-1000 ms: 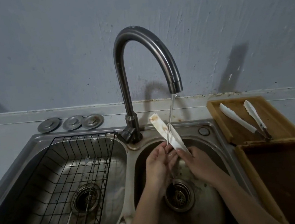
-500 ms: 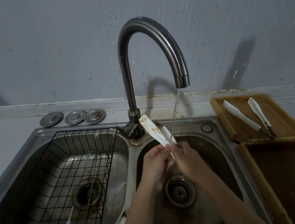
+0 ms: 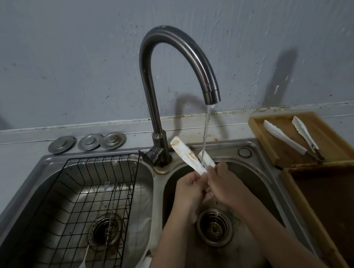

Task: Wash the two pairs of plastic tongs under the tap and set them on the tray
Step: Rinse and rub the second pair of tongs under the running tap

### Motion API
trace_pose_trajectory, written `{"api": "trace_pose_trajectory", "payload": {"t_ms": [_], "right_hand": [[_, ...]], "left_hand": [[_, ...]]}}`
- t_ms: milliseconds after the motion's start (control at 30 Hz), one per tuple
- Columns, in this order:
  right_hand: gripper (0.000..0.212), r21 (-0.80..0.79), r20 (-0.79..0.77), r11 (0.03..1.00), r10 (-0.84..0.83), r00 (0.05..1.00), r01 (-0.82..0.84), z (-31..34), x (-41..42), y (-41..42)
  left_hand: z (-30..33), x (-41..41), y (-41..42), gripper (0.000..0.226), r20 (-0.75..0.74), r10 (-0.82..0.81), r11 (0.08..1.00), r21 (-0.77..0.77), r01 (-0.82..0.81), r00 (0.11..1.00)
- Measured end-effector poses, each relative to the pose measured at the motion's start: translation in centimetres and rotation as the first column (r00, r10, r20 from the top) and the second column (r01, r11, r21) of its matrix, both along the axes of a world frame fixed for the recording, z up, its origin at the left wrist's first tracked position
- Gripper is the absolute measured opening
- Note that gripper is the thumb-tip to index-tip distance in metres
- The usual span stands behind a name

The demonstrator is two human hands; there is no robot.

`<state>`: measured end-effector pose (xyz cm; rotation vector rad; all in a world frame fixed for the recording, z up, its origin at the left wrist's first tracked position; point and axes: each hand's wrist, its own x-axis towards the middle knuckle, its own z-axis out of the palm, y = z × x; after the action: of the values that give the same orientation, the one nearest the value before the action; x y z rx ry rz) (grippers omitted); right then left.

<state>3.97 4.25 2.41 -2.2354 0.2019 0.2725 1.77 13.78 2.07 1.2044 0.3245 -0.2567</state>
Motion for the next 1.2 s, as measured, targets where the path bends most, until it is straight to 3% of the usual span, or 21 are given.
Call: {"api": "trace_pose_trajectory", "payload": {"t_ms": [133, 233, 367, 533, 667, 800, 1000, 1200], "right_hand": [[0.066, -0.060, -0.019, 0.998, -0.016, 1.000, 0.015, 0.2, 0.4, 0.1], [0.059, -0.046, 0.038, 0.999, -0.010, 0.999, 0.012, -0.1, -0.3, -0.4], [0.047, -0.144, 0.073, 0.989, 0.038, 0.997, -0.027, -0.5, -1.4, -1.3], [0.037, -0.277, 0.082, 0.960, 0.073, 0.994, -0.048, -0.4, -2.3, -2.6], [0.043, -0.372, 0.097, 0.927, 0.091, 0.991, -0.048, -0.4, -2.6, -3.3], [0.048, -0.414, 0.108, 0.908, 0.118, 0.987, -0.063, -0.6, -3.2, -3.2], [0.065, -0.637, 0.180, 0.771, 0.153, 0.972, -0.003, -0.8, -3.5, -2.0], [0.057, -0.609, 0.243, 0.792, 0.152, 0.958, 0.029, -1.2, -3.3, -2.0]], "left_hand": [[0.0, -0.2, -0.2, 0.026, 0.031, -0.062, 0.995, 0.082, 0.059, 0.998], [0.1, -0.1, 0.4, 0.025, 0.020, -0.087, 0.994, 0.069, 0.086, 0.996], [-0.3, 0.1, 0.6, 0.011, -0.079, -0.029, 0.999, -0.044, 0.026, 0.996], [-1.3, 0.3, -0.2, 0.013, -0.182, 0.030, 0.988, -0.142, -0.056, 0.983], [-1.9, 0.0, -1.1, 0.027, -0.223, 0.009, 0.990, -0.138, -0.040, 0.975], [-2.1, 0.6, -0.1, 0.044, -0.300, 0.094, 0.992, -0.055, -0.116, 0.949], [-2.8, 0.3, -0.6, 0.030, -0.249, 0.060, 0.996, -0.051, -0.075, 0.967], [-2.4, 0.5, 0.2, 0.019, -0.195, 0.075, 0.993, -0.073, -0.090, 0.978]]}}
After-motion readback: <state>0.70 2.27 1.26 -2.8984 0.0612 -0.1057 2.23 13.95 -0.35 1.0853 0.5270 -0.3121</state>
